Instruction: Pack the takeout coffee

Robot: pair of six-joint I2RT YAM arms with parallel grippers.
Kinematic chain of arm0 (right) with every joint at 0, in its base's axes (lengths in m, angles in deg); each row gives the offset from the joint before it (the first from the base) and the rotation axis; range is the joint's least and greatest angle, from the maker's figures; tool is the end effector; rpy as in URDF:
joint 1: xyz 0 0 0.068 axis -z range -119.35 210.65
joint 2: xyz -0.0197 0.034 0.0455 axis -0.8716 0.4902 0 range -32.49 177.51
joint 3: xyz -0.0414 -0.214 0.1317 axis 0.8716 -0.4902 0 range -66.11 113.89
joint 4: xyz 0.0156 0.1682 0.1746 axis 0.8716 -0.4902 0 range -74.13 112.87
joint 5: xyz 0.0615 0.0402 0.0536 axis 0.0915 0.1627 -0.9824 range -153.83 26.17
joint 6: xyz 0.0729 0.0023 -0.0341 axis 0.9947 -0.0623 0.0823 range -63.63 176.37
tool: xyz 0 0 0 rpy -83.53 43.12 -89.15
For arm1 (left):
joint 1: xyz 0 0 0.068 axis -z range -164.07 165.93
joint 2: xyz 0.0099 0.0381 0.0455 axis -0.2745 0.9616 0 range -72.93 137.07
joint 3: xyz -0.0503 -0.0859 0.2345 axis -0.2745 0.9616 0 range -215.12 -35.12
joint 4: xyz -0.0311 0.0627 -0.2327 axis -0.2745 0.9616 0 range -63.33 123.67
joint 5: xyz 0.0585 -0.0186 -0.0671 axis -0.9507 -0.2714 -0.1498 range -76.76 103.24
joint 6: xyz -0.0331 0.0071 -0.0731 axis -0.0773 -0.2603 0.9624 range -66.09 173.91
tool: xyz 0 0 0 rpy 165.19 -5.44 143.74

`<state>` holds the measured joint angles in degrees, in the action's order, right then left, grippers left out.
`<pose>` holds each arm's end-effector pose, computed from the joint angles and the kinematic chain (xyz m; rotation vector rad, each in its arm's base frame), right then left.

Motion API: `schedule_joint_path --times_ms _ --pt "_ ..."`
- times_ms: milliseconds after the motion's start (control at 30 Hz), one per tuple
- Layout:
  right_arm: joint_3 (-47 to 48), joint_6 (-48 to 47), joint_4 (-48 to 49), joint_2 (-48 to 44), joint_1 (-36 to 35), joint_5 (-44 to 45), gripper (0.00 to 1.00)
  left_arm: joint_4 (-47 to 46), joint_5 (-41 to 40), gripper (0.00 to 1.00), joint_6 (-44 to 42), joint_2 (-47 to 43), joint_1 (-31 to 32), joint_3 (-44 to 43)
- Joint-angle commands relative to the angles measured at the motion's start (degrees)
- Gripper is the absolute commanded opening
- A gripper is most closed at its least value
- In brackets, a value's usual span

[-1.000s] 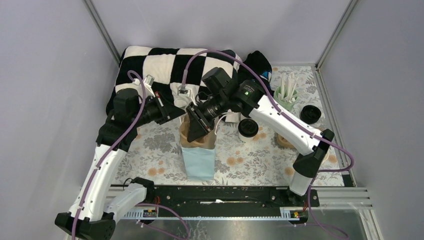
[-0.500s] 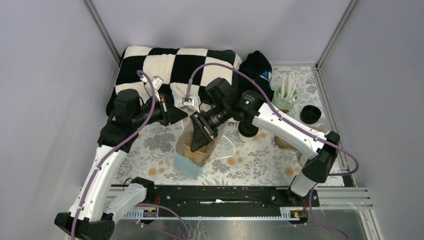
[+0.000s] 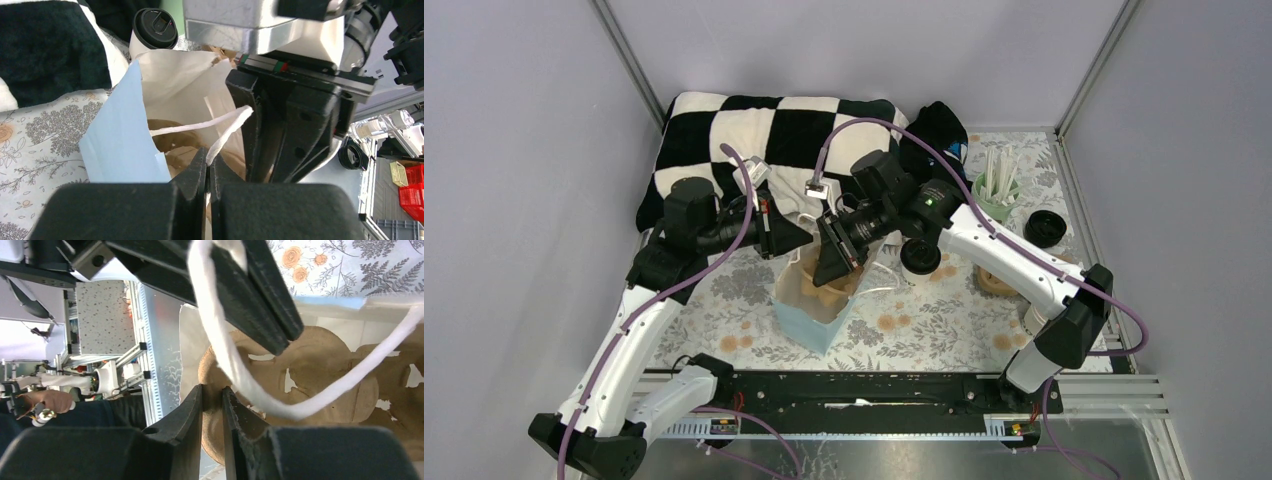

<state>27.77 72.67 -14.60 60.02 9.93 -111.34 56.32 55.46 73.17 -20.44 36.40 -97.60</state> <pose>0.1832 0.3050 0.3525 -1.1962 2.0864 1.5201 0.1712 -0.1139 0.3641 0.5436 1.9190 -1.1595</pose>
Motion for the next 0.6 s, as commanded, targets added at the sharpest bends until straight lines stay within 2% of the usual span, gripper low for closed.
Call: schedule_joint_path --times_ms 0,133,333,567 --pt "-1.0 -5.2 0.1 -1.2 -0.2 1.8 0.00 -4.4 2.2 0.00 -0.9 -0.8 0.3 -0.2" --pt "0.6 -9.1 -1.5 0.2 -1.1 5.6 0.00 -4.6 0.3 0.00 0.0 -0.3 0.4 -0.7" --pt "-1.9 -8.7 3.2 -0.3 -1.9 8.8 0.00 -9.1 -3.6 0.00 5.7 -2.7 0.4 1.8" --pt "-5.8 -5.0 11.1 1.4 -2.8 -3.6 0.00 -12.2 -2.8 0.00 7.5 -3.7 0.4 4.0"
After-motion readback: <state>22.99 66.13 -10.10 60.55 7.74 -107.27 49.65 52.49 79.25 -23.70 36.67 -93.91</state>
